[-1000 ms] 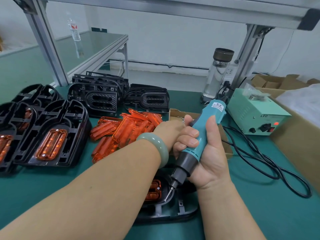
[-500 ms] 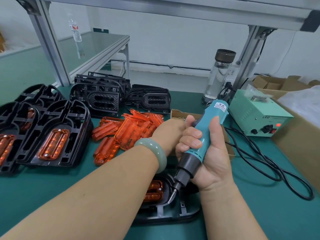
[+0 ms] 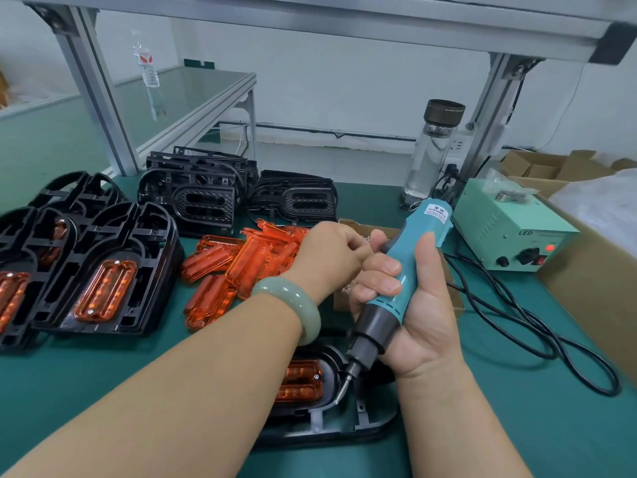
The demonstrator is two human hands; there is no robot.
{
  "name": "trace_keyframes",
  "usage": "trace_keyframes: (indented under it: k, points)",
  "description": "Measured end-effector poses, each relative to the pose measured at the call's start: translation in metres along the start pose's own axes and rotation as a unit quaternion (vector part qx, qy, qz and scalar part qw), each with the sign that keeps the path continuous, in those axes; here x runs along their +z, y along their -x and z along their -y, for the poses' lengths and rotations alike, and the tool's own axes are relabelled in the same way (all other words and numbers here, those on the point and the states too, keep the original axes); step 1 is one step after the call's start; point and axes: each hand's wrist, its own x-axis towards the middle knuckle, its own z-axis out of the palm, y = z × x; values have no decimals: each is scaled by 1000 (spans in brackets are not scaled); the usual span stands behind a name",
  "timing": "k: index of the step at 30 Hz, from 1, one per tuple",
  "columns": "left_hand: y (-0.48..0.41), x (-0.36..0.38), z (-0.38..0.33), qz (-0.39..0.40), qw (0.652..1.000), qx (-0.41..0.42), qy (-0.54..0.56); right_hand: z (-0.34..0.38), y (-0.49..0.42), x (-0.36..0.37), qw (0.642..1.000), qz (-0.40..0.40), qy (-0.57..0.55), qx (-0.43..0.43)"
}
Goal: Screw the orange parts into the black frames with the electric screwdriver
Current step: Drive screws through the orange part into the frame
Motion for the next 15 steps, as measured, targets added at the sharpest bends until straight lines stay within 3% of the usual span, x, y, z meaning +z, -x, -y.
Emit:
trace_keyframes:
  k: [1, 3, 8, 15]
  points:
    - [1, -4, -1, -31, 999, 17, -22, 0, 0, 0, 1000, 0, 0, 0]
    - [5, -13, 0, -69, 997, 20, 39, 0, 0, 0, 1000, -1, -1, -4]
    - [33, -39, -1, -43, 975, 7, 216, 1, 0, 0, 1000, -17, 7, -16]
    - [82, -71, 18, -69, 950, -14, 303, -3, -2, 3, 997, -60, 25, -31]
